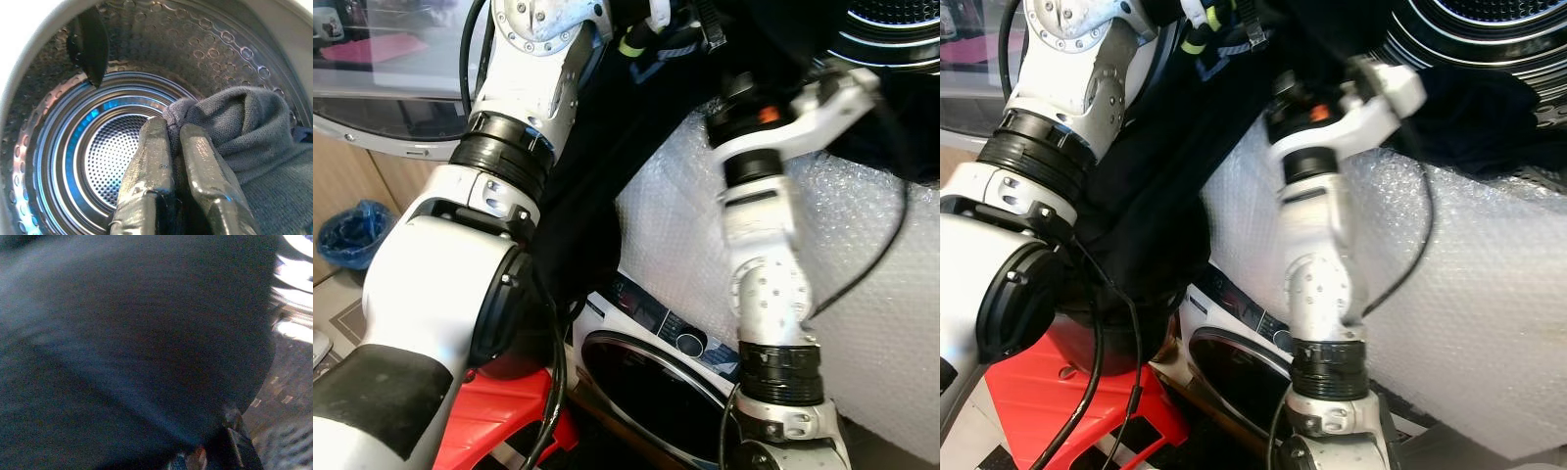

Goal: Clothes washing

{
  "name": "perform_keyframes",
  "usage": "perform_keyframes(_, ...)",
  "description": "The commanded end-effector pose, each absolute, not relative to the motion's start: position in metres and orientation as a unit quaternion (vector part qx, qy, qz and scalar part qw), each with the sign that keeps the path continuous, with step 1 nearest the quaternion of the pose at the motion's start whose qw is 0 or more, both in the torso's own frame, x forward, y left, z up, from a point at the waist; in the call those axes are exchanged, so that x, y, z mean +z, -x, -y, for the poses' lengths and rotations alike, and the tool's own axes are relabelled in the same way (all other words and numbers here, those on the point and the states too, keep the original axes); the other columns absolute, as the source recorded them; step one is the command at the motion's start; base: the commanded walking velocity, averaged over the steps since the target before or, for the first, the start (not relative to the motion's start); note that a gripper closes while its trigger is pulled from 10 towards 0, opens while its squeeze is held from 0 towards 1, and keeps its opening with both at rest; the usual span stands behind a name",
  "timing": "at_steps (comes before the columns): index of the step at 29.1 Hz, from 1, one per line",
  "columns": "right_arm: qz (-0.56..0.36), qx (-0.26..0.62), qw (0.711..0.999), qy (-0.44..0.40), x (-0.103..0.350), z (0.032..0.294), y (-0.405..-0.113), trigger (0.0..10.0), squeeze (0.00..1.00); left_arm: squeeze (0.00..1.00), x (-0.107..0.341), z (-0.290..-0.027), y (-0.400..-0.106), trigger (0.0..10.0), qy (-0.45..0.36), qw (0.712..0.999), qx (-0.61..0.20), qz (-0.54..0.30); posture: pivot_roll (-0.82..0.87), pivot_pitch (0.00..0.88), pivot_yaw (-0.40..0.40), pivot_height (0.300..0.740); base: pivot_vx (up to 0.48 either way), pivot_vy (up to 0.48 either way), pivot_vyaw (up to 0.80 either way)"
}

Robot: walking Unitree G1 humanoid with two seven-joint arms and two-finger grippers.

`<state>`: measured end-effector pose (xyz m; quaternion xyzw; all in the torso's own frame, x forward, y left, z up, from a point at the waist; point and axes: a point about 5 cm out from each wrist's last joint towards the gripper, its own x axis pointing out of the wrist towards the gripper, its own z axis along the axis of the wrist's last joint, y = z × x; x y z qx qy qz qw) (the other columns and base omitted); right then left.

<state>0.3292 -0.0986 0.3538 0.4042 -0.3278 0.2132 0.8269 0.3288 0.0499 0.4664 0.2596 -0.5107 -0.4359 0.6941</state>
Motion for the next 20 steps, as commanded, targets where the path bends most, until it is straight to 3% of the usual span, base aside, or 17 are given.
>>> perform_keyframes(1, 0.398, 0.174, 0.797, -0.419, 0.378, 0.128, -0.319, 0.0, 0.0, 0.0, 0.471, -0.052, -0.324, 10.0, -0.255, 0.69, -0.432, 0.522, 0.29, 0.101, -0.138, 0.74, 0.0, 0.0, 0.0)
perform_keyframes(6, 0.442, 0.056, 0.789, -0.423, 0.395, 0.18, -0.324, 0.0, 0.0, 0.0, 0.463, -0.06, -0.322, 10.0, -0.233, 0.7, -0.448, 0.505, 0.29, 0.107, -0.134, 0.74, 0.0, 0.0, 0.0)
perform_keyframes(9, 0.465, 0.02, 0.786, -0.406, 0.405, 0.198, -0.323, 0.0, 0.0, 0.0, 0.457, -0.062, -0.319, 10.0, -0.223, 0.705, -0.456, 0.495, 0.28, 0.11, -0.133, 0.74, 0.0, 0.0, 0.0)
perform_keyframes(12, 0.498, -0.018, 0.792, -0.353, 0.421, 0.209, -0.319, 0.0, 0.0, 0.0, 0.436, -0.068, -0.319, 10.0, -0.23, 0.717, -0.471, 0.46, 0.28, 0.11, -0.133, 0.74, 0.0, 0.0, 0.0)
perform_keyframes(17, 0.531, -0.045, 0.81, -0.245, 0.437, 0.202, -0.315, 0.0, 0.0, 0.0, 0.407, -0.069, -0.325, 10.0, -0.26, 0.738, -0.473, 0.406, 0.28, 0.117, -0.136, 0.74, 0.0, 0.0, 0.0)
perform_keyframes(18, 0.54, -0.039, 0.812, -0.217, 0.44, 0.197, -0.314, 0.0, 0.0, 1.0, 0.404, -0.07, -0.327, 10.0, -0.258, 0.746, -0.467, 0.398, 0.28, 0.117, -0.136, 0.74, 0.0, 0.0, 0.0)
perform_keyframes(19, 0.543, -0.034, 0.823, -0.164, 0.442, 0.189, -0.314, 0.0, 0.0, 1.0, 0.402, -0.076, -0.329, 10.0, -0.245, 0.763, -0.457, 0.387, 0.28, 0.117, -0.136, 0.74, 0.0, 0.0, 0.0)
perform_keyframes(20, 0.543, -0.034, 0.823, -0.164, 0.442, 0.189, -0.314, 0.0, 0.0, 1.0, 0.402, -0.076, -0.329, 10.0, -0.245, 0.763, -0.457, 0.387, 0.28, 0.117, -0.136, 0.74, 0.0, 0.0, 0.0)
